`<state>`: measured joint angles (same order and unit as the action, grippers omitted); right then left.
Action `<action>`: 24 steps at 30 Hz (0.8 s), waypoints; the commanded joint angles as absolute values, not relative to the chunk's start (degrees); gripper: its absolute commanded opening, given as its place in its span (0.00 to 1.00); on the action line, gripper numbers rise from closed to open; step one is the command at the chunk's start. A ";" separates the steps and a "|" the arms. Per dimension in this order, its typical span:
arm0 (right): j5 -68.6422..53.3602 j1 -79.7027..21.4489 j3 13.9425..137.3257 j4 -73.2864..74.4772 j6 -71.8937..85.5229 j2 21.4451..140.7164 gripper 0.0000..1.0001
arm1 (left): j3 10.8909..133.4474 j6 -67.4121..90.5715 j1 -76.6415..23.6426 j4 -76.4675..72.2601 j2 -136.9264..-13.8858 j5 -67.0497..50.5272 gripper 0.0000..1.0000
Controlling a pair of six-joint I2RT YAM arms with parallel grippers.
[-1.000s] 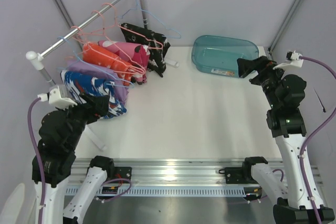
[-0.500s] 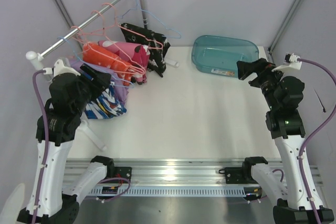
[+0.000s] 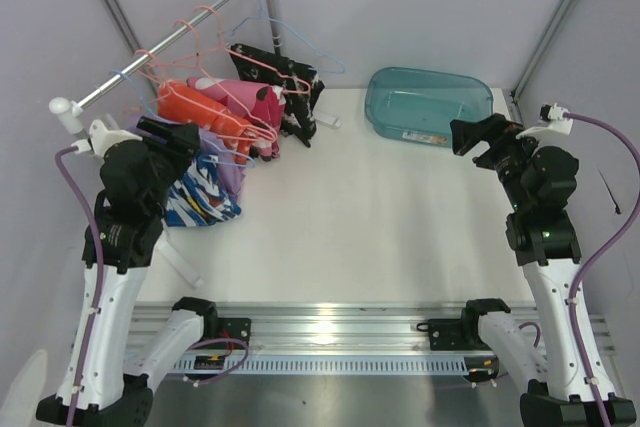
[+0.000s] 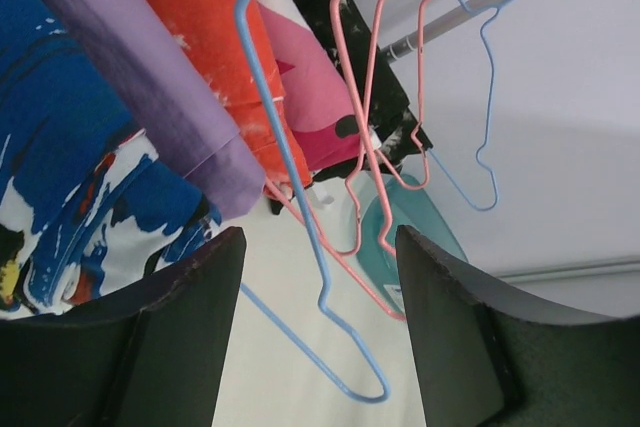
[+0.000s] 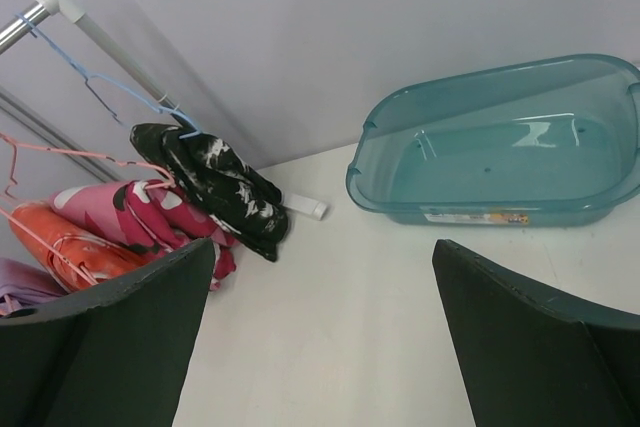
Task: Remove the trousers from the hanger
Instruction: Grab a hanger with trousers on it with the left arm
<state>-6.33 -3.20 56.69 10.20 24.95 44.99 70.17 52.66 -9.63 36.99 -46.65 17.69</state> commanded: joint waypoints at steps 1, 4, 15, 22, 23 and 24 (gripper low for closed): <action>-5.98 -3.25 56.51 9.76 23.55 44.12 0.99 | 70.57 53.53 -9.14 30.50 -48.60 19.78 0.68; -5.63 -3.16 56.34 10.02 23.12 43.95 1.00 | 70.84 52.65 -9.14 28.83 -50.44 19.16 0.67; -2.38 -3.16 56.07 10.99 21.71 43.15 0.99 | 69.35 49.84 -9.14 27.43 -54.32 23.29 0.54; -2.02 -3.16 56.60 11.08 21.45 43.42 0.99 | 67.24 46.76 -9.05 22.86 -53.88 22.94 0.25; -1.93 -3.08 56.60 10.99 21.53 43.42 1.00 | 66.37 45.45 -9.05 22.24 -53.35 23.03 0.21; -1.85 -3.16 56.51 10.99 21.62 43.42 0.99 | 66.18 44.74 -9.14 20.67 -53.00 23.46 0.16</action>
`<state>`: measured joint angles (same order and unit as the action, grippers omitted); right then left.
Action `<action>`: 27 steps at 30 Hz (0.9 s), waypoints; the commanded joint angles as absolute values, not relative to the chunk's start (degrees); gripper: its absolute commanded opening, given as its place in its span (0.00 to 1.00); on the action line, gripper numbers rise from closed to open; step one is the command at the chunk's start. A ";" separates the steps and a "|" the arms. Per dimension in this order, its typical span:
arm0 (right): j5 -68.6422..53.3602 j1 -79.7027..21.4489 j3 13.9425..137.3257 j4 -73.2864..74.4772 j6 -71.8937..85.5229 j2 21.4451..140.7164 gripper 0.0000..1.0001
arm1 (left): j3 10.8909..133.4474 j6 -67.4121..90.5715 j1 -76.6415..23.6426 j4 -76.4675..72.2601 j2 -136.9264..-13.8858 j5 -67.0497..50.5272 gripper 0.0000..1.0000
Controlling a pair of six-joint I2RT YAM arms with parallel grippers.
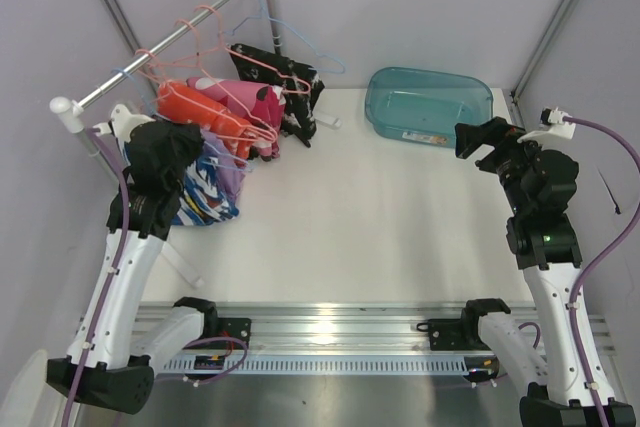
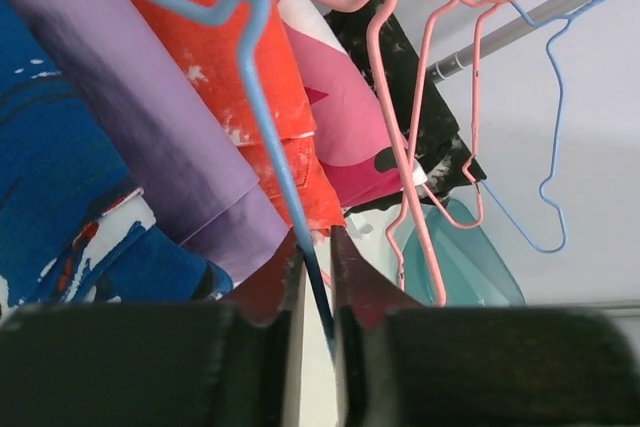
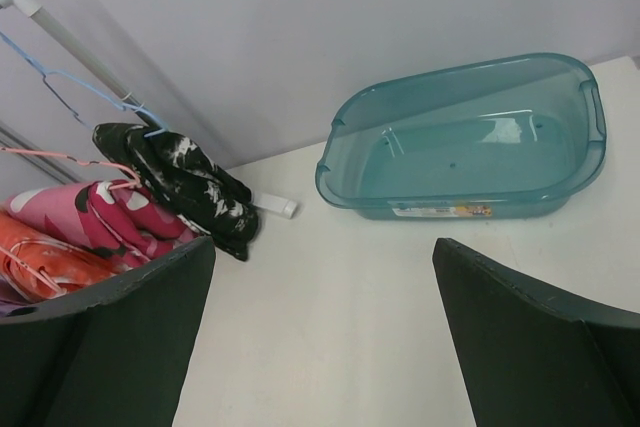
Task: Remove the trousers from the hanger
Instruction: Grab a hanger with trousers on it with the left arm
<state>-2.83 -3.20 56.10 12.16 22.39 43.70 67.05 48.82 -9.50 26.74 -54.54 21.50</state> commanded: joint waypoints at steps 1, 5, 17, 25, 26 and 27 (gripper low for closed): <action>-1.76 -3.16 56.60 11.07 21.71 43.42 0.99 | 65.40 43.34 -9.14 19.96 -52.65 23.73 0.11; -2.02 -3.08 57.39 12.12 21.62 43.51 1.00 | 63.55 38.69 -8.70 16.18 -50.19 23.73 0.00; -2.46 -3.16 57.04 11.25 24.52 43.59 0.99 | 64.68 28.92 -8.61 11.78 -43.95 25.22 0.00; -2.64 -3.25 57.13 10.72 25.75 44.12 0.99 | 67.94 24.71 -8.61 10.02 -42.89 23.03 0.00; -2.64 -3.16 57.04 10.72 25.93 44.12 1.00 | 67.68 24.35 -8.61 9.50 -42.72 23.03 0.00; -2.64 -3.16 57.04 10.55 26.28 44.12 1.00 | 67.50 24.00 -8.61 8.54 -42.37 23.20 0.00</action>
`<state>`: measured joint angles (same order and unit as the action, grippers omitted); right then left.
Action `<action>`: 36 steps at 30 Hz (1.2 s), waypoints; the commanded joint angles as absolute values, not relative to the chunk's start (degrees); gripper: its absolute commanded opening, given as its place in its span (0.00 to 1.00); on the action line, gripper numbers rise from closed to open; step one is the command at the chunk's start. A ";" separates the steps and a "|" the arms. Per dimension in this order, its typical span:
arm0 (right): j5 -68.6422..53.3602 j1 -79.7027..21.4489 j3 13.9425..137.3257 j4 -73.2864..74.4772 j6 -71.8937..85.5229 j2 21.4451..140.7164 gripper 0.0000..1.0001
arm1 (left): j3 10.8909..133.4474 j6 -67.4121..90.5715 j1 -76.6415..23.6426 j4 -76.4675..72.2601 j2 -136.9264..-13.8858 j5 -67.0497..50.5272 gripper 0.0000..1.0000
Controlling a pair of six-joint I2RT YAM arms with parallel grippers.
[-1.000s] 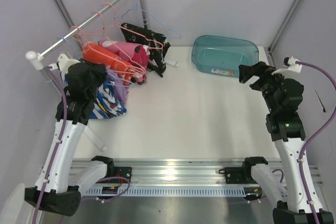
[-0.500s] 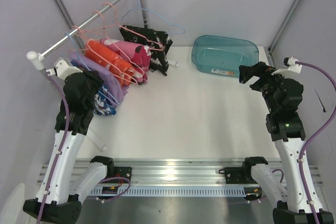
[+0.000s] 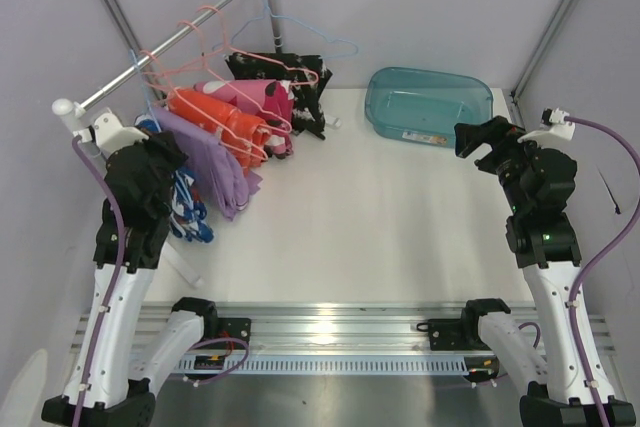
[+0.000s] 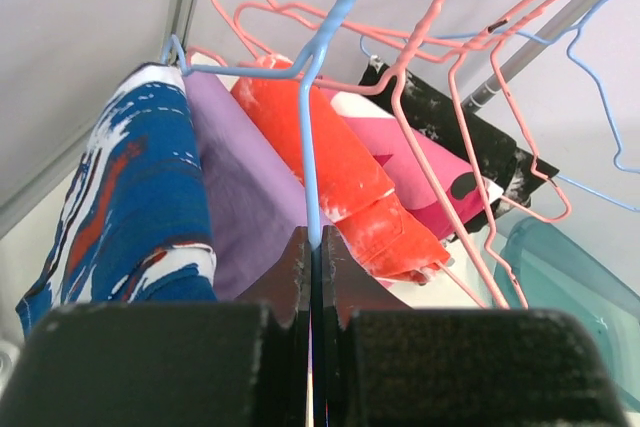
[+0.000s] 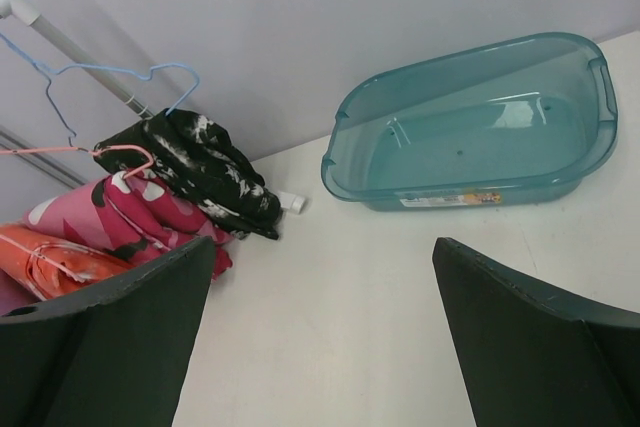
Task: Remove the trousers from the hanger
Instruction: Grab a hanger with trousers on it with the left arm
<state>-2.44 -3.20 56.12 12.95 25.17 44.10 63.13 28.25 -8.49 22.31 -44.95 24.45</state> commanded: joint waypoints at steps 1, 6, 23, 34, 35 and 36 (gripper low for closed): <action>-2.64 -3.16 57.04 10.46 26.37 44.12 0.99 | 67.41 23.47 -8.61 8.35 -42.28 23.99 0.00; -2.64 -3.16 57.04 10.20 26.63 44.21 0.99 | 66.54 22.06 -8.61 4.76 -41.05 25.84 0.00; -3.69 -3.16 56.42 9.84 27.51 45.09 1.00 | 69.17 19.60 -8.61 15.63 -32.88 16.36 0.00; -7.11 -3.60 56.42 9.76 24.34 46.41 0.99 | 74.00 19.51 -8.61 28.91 -26.38 4.75 0.00; -7.64 -3.60 56.51 9.67 24.26 46.41 0.99 | 74.26 19.60 -8.61 30.74 -25.76 3.44 0.00; -8.08 -3.69 56.60 9.41 24.34 46.49 0.99 | 74.79 19.51 -8.61 31.72 -25.23 2.47 0.00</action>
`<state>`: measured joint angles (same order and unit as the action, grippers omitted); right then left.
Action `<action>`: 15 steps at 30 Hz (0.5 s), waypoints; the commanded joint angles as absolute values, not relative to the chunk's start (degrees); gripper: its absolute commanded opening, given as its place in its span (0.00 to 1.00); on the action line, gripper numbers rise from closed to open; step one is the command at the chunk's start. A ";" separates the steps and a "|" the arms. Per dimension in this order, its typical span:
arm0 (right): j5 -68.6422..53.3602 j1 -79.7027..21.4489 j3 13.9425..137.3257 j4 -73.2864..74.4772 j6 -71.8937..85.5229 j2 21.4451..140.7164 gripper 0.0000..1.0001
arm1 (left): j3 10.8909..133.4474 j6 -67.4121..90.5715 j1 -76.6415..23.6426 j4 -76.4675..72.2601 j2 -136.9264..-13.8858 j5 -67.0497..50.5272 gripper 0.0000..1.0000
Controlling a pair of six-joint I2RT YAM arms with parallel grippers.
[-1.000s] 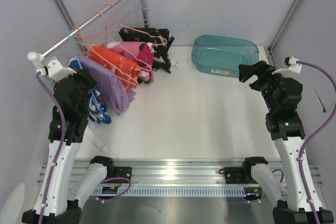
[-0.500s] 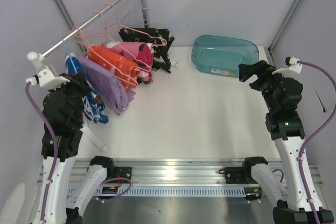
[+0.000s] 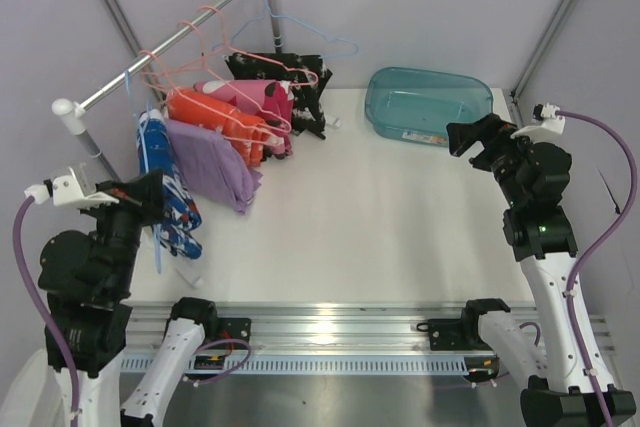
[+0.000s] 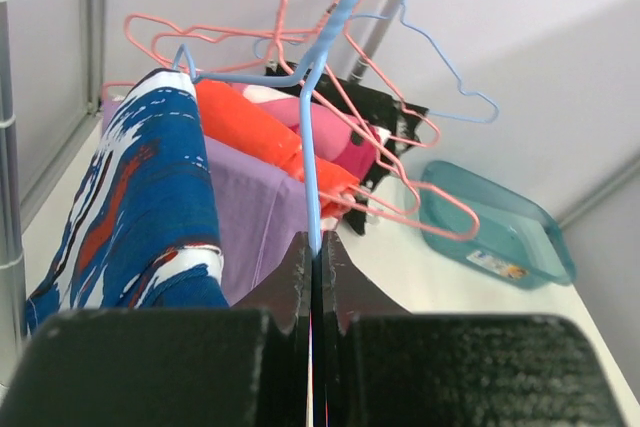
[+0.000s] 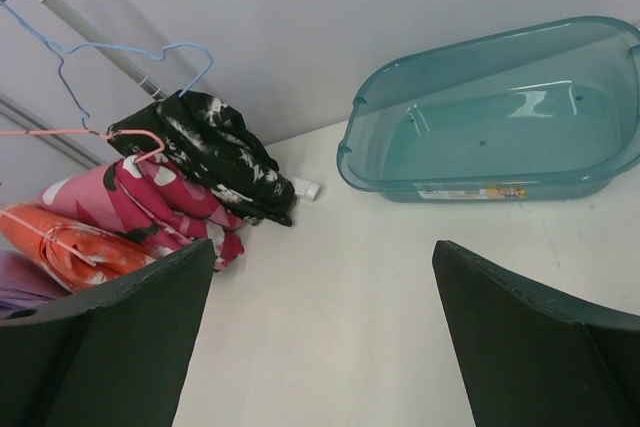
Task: Remove the trousers from the hanger
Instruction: Grab a hanger with trousers on it with the left arm
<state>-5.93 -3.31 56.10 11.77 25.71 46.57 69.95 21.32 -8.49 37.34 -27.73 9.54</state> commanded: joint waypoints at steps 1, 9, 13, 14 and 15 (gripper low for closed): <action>-8.43 -3.78 56.69 9.40 24.43 46.41 0.99 | 75.14 19.69 -8.61 32.60 -24.70 1.42 0.00; -9.84 -4.57 59.15 11.69 22.24 44.75 0.99 | 78.93 20.65 -9.93 36.30 -18.56 -14.39 0.00; -10.63 -4.57 59.85 11.51 23.02 42.90 0.99 | 80.85 21.79 -9.93 36.65 -16.17 -17.13 0.00; -11.07 -4.66 60.11 11.60 23.11 42.63 0.99 | 80.95 22.14 -10.11 36.56 -15.82 -18.01 0.00; -11.25 -4.66 60.20 12.12 23.29 42.10 0.99 | 80.95 23.11 -10.19 36.30 -15.30 -19.15 0.00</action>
<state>-9.21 -4.38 57.04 12.91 23.88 44.12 76.93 21.71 -9.50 48.84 -16.99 -10.46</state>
